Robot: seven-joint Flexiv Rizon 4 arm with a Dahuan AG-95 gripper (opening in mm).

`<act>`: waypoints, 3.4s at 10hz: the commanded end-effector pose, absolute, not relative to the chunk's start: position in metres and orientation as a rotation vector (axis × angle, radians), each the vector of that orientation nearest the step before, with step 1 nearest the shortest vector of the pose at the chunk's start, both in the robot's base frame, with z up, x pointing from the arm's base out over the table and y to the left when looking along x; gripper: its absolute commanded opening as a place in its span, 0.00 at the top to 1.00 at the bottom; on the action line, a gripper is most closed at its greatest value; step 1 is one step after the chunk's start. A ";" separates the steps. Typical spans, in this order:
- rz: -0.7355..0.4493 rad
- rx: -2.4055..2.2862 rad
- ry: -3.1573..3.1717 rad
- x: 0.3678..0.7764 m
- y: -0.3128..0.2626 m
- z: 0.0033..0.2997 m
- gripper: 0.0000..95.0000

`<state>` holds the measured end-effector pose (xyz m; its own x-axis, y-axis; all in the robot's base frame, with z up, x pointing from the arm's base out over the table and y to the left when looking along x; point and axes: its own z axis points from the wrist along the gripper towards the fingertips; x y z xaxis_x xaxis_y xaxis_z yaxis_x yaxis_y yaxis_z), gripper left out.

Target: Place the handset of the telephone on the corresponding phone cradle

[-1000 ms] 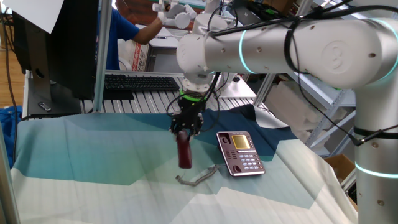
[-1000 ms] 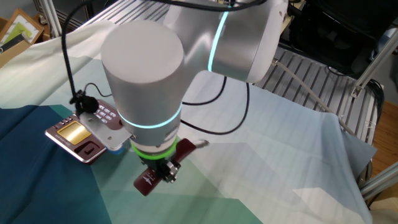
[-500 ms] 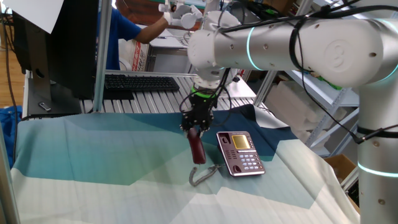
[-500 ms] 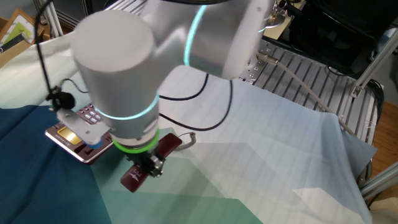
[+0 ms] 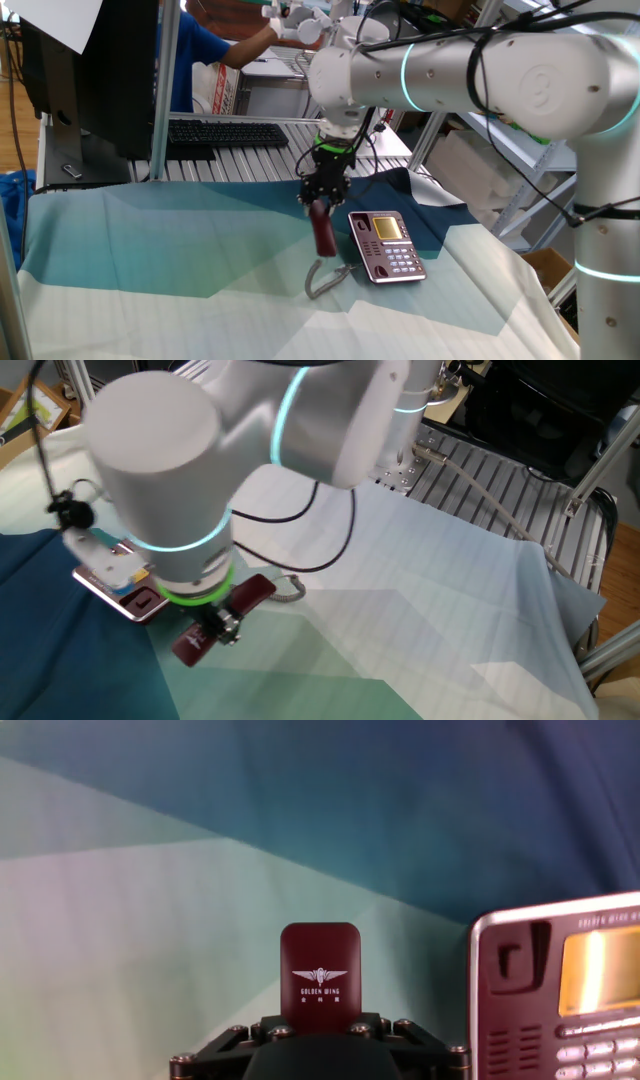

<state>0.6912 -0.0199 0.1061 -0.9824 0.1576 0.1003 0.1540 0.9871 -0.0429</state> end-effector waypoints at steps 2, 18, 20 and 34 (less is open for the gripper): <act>0.006 -0.336 -3.004 0.688 -0.015 0.103 1.00; 0.022 -0.612 -2.993 0.686 -0.011 0.101 1.00; 0.034 -0.591 -3.002 0.686 -0.011 0.101 1.00; 0.056 -0.210 -3.170 0.680 -0.102 0.120 1.00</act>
<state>0.6814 -0.1044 0.1196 -0.9908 0.1305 -0.0369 0.1317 0.9908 -0.0312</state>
